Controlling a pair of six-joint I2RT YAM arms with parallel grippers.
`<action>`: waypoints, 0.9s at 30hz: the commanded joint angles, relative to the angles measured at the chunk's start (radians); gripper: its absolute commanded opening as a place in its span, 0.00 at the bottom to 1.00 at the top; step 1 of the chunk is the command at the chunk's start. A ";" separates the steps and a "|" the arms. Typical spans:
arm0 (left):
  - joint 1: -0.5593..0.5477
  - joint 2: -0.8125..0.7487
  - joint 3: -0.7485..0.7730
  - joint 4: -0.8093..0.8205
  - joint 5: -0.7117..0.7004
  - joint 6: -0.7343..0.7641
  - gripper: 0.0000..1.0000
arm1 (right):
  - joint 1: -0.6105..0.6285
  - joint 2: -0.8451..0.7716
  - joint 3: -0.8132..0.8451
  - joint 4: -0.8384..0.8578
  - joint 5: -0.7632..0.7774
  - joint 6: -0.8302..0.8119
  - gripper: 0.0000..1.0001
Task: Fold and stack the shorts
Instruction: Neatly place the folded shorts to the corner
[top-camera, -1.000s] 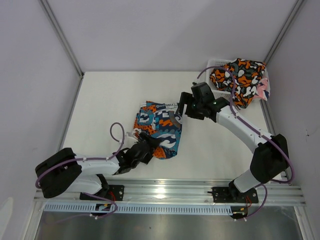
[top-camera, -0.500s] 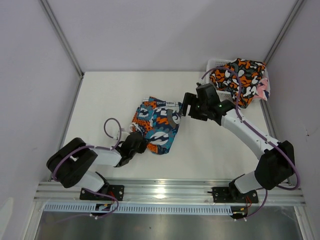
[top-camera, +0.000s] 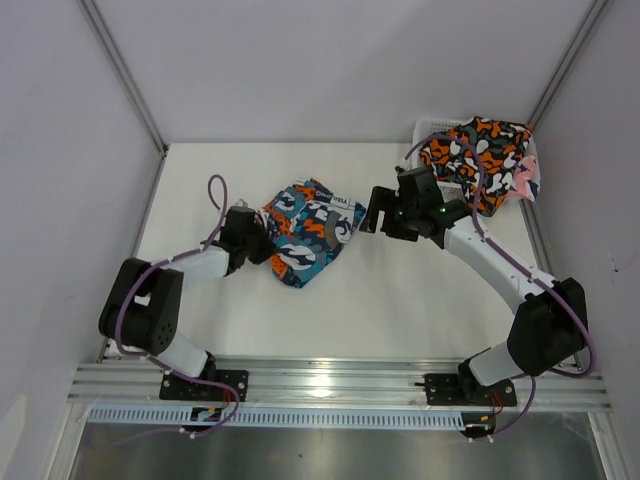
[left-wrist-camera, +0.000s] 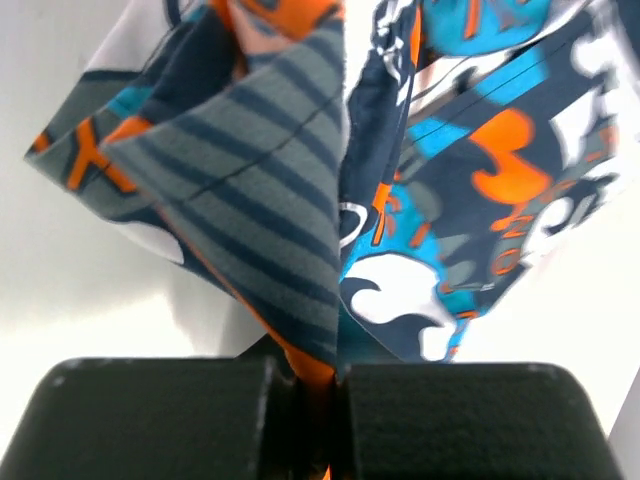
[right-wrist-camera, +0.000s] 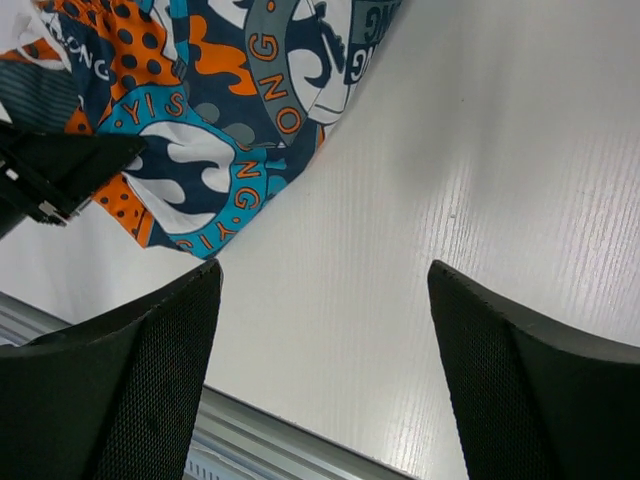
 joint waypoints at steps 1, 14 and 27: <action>0.096 0.085 0.016 0.060 0.292 0.265 0.00 | -0.012 0.025 0.028 0.049 -0.057 -0.045 0.84; 0.199 0.432 0.709 -0.417 0.051 0.609 0.00 | -0.033 0.054 0.022 0.067 -0.187 -0.129 0.84; 0.367 0.901 1.559 -0.818 -0.055 0.790 0.00 | -0.041 0.060 -0.079 0.161 -0.259 -0.166 0.83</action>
